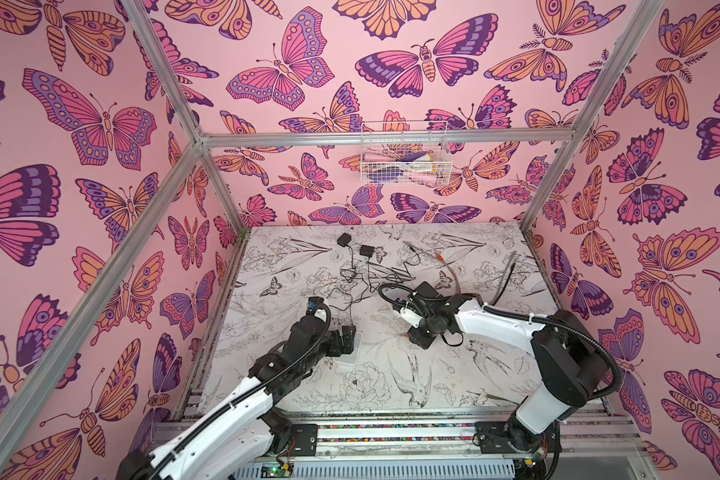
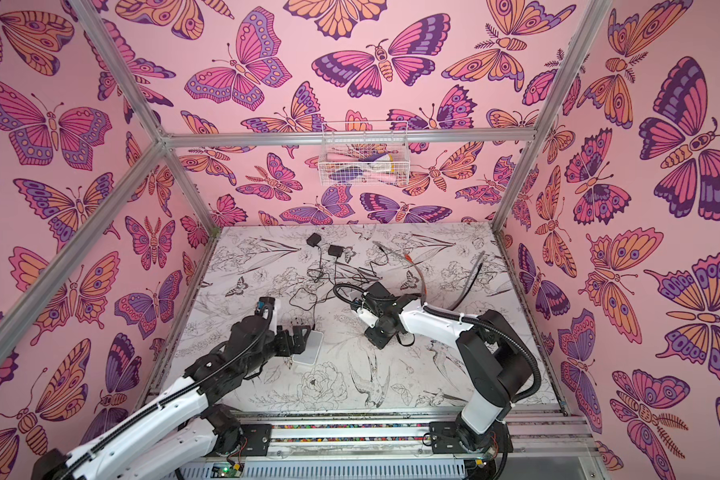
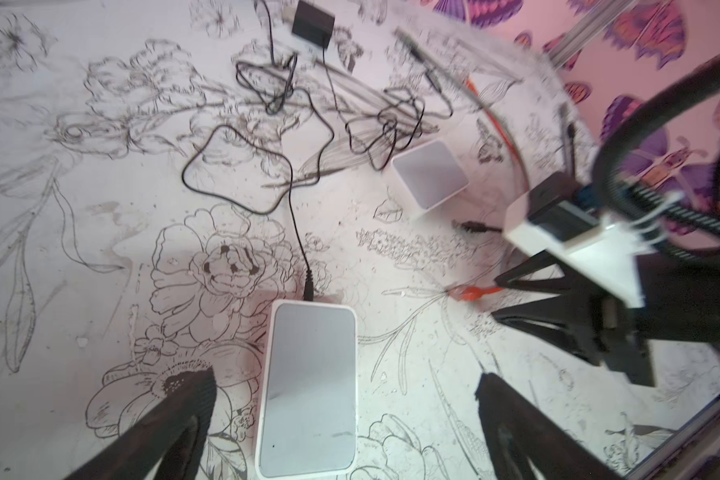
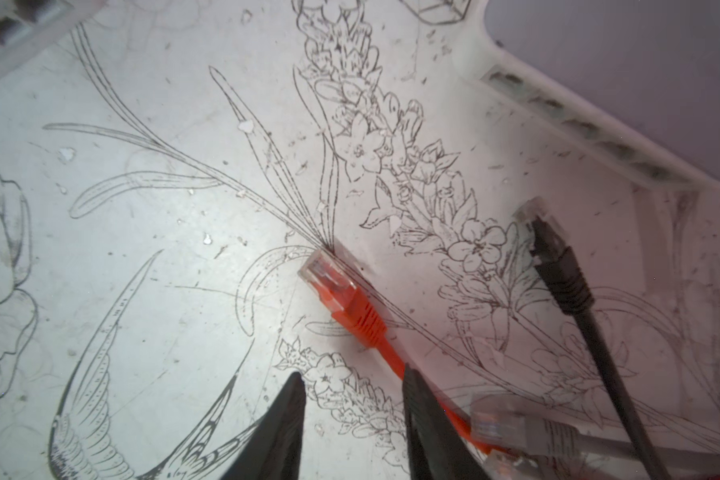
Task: Insert the plug into the switch port
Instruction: 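Lower and close the right gripper on the red ethernet cable's plug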
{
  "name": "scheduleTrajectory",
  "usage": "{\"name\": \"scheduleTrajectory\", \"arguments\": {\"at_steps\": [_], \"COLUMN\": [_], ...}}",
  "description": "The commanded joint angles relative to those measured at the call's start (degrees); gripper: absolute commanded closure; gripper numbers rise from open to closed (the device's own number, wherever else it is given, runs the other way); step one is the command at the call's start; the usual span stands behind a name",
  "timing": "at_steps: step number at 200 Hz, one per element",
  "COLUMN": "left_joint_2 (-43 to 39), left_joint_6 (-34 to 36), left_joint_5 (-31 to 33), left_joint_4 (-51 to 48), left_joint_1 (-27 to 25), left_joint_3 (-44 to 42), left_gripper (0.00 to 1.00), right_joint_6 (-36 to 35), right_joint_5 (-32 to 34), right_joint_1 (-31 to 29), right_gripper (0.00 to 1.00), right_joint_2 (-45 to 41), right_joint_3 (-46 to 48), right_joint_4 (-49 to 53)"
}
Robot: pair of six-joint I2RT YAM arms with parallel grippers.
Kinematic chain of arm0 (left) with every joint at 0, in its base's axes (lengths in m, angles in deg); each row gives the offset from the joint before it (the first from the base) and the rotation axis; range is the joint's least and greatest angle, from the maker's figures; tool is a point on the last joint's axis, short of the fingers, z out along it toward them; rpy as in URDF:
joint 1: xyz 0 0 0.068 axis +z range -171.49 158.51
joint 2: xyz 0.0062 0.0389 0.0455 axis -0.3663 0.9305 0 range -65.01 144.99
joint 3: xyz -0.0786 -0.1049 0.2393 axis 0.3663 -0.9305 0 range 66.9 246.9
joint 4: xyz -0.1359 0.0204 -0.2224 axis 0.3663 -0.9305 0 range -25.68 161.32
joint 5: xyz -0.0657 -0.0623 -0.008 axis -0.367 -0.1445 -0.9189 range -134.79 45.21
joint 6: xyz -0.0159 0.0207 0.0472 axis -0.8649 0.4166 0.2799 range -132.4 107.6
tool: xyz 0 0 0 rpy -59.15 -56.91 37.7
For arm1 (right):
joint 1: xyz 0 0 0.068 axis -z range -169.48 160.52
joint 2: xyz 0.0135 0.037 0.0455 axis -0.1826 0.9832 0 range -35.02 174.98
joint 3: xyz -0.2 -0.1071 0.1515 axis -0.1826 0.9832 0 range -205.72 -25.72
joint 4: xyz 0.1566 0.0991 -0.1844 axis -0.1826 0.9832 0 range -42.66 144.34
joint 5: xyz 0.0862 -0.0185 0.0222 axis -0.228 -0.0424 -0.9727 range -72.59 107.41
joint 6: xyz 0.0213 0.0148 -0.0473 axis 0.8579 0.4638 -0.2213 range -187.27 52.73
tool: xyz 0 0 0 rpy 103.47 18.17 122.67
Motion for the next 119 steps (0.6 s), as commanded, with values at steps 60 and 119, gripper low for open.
{"name": "scheduleTrajectory", "arguments": {"at_steps": [60,119], "left_joint_2": [-5.0,-9.2], "left_joint_6": [-1.1,0.6], "left_joint_5": [-4.6,-4.5], "left_joint_4": [-0.8,-0.5], "left_joint_1": [1.4,1.4], "left_joint_3": [1.2,0.2], "left_gripper": [0.0,0.02], "right_joint_6": [-5.0,-5.5], "right_joint_5": [-1.5,-0.3], "right_joint_1": [0.9,0.9], "right_gripper": [0.63,0.67], "right_joint_2": [8.9,13.1], "right_joint_3": [-8.4,-11.5], "right_joint_4": [7.1,9.7]}}
